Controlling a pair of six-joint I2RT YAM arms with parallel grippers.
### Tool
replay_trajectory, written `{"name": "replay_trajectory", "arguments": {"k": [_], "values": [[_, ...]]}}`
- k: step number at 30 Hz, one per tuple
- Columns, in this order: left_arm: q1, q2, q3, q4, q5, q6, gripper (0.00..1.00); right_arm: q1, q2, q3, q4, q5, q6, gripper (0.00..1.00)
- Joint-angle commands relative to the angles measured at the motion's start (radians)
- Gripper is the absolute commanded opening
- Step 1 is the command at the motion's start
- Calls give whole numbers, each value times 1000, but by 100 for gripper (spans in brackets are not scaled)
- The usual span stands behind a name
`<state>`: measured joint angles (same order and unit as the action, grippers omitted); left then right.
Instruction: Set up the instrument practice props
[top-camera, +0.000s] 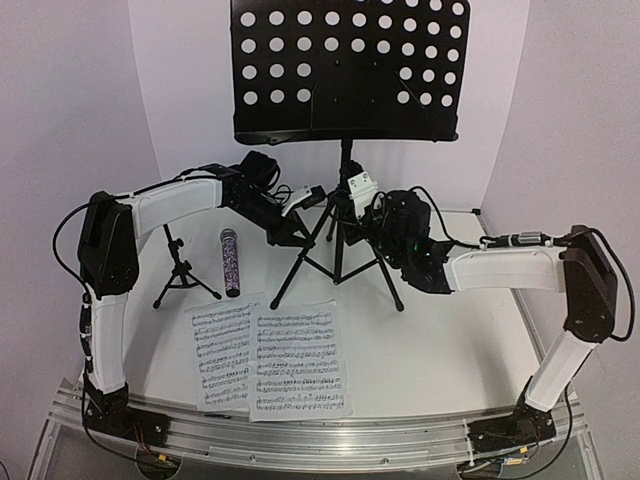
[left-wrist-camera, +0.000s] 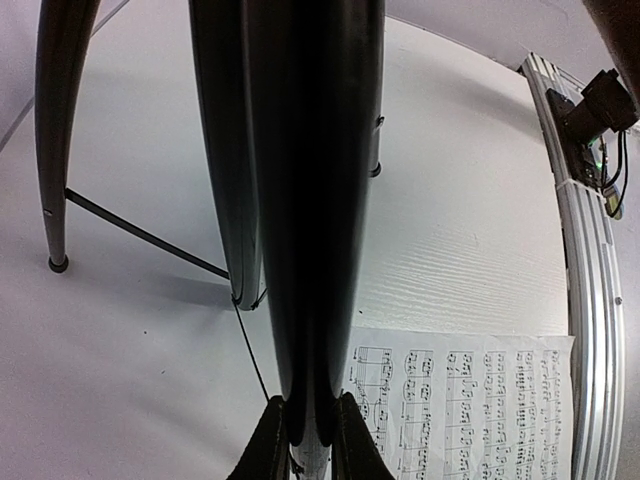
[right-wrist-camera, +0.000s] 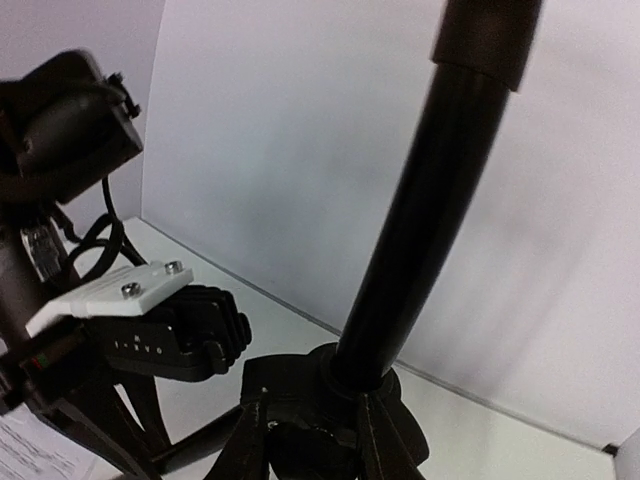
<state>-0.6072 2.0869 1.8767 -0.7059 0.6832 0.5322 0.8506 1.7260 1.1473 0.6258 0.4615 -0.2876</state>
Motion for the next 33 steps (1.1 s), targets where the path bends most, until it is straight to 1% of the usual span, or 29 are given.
{"name": "replay_trajectory", "arguments": {"k": [1,6,8,10,13,15,19,23,24,26,29,33], "values": [[-13,16,-11,8,17,23,0,14,4,-17,-58,78,516,0],[-13,16,-14,12,13,22,0,23,43,-24,-58,90,784,0],[-13,15,-14,11,12,22,0,25,50,-26,-59,89,859,0],[-13,15,-14,8,13,23,0,28,53,-21,-60,86,893,0],[-13,15,-14,6,12,25,0,29,52,-4,-61,65,890,0],[-13,15,-14,8,12,25,0,30,36,0,-61,58,856,7],[-13,15,-13,9,13,26,0,31,-38,-24,-61,40,708,21],[-13,17,-8,5,16,27,0,30,-154,-57,-73,-11,543,45],[-13,18,-7,4,17,28,0,31,-183,-64,-85,-19,508,49],[-13,19,-6,3,20,29,0,37,-236,-62,-164,-42,387,55],[-13,19,-4,4,21,32,0,64,-282,-46,-335,-48,95,60],[-13,18,-2,2,19,41,0,96,-298,-70,-408,-20,-408,60]]}}
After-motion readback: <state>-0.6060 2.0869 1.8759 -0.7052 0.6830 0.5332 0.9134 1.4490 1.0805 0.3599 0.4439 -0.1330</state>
